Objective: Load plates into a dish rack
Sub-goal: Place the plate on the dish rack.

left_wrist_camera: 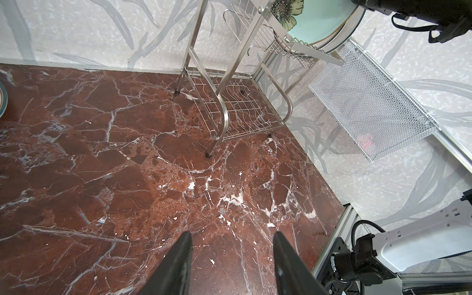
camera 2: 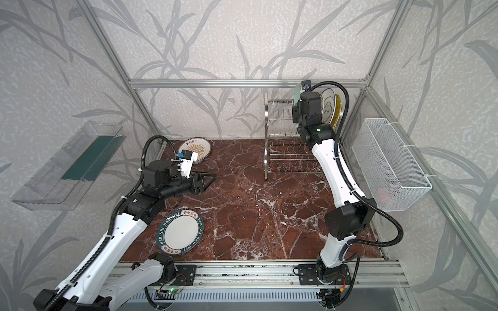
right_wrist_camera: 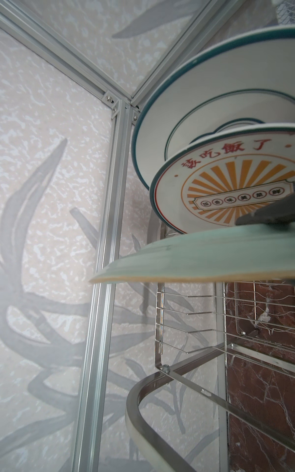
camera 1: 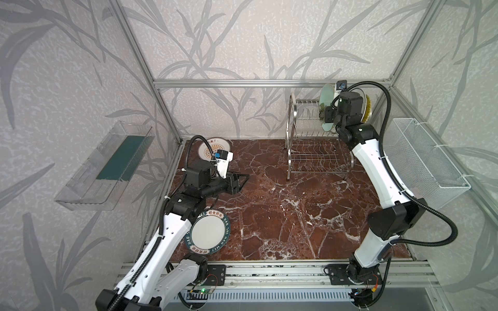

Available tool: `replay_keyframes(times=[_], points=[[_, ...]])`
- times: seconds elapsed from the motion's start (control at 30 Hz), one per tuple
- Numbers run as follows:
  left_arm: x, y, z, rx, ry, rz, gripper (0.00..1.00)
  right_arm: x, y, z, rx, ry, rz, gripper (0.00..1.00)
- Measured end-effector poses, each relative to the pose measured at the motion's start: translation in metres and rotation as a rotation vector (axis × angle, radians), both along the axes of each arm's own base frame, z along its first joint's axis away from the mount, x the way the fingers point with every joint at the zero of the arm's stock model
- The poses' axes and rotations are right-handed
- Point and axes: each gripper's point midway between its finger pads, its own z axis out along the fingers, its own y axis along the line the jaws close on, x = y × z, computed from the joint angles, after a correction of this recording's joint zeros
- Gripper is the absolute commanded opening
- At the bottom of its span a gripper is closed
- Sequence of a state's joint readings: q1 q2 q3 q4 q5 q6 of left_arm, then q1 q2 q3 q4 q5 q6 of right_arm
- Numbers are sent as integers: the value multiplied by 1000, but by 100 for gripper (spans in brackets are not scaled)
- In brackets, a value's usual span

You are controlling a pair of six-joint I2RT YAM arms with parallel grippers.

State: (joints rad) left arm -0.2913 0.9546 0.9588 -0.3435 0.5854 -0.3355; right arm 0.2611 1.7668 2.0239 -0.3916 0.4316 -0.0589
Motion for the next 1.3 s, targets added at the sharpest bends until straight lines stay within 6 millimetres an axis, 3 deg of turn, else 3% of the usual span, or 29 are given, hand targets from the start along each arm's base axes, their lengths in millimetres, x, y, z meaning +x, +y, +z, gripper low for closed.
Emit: replay_keyframes(times=[1.3], points=[[-2, 1, 0, -5, -2, -3, 49, 8, -1, -22, -16, 4, -45, 0]])
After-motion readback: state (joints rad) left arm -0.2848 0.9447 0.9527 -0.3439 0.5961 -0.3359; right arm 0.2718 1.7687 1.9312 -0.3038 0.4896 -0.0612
